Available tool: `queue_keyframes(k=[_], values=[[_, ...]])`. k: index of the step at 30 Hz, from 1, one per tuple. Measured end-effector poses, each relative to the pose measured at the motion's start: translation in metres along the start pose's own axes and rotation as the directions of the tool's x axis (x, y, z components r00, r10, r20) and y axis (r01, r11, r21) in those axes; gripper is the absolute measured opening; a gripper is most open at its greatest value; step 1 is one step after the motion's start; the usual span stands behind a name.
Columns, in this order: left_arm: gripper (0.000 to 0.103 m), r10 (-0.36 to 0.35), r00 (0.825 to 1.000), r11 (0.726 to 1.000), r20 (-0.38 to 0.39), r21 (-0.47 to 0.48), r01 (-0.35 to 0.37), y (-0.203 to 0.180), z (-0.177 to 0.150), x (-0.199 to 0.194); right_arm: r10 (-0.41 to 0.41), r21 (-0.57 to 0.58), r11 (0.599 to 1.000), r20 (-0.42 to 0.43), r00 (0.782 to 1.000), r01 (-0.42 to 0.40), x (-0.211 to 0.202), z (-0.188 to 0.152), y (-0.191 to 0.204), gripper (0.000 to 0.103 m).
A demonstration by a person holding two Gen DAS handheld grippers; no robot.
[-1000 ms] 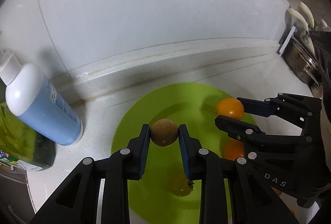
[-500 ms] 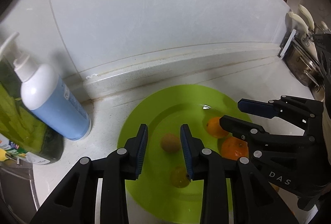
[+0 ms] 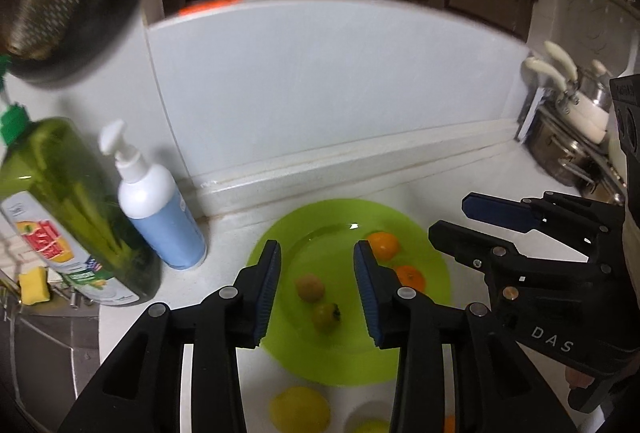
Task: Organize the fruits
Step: 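Withdraw both open tools from the plate back toward the remaining fruits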
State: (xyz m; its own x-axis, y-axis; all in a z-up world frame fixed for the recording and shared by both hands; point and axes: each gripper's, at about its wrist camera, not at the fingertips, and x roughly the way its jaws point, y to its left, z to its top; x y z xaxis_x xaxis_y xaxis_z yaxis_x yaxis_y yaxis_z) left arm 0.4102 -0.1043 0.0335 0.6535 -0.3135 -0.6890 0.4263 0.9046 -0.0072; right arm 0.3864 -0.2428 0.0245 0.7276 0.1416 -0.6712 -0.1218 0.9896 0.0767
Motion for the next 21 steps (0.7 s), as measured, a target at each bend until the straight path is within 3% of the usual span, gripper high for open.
queue_keyframes(k=[8,21], values=[[0.037,-0.014,0.999,1.0,0.048,-0.001,0.014,-0.014,-0.015,-0.048,0.001,0.012,1.0,0.067,0.998,-0.002,-0.053,-0.016,0.005,0.039],[0.043,-0.047,0.996,0.999,0.08,0.027,0.044,-0.046,-0.06,-0.105,-0.029,0.015,1.0,0.1,0.995,0.027,-0.114,-0.057,0.017,0.039]])
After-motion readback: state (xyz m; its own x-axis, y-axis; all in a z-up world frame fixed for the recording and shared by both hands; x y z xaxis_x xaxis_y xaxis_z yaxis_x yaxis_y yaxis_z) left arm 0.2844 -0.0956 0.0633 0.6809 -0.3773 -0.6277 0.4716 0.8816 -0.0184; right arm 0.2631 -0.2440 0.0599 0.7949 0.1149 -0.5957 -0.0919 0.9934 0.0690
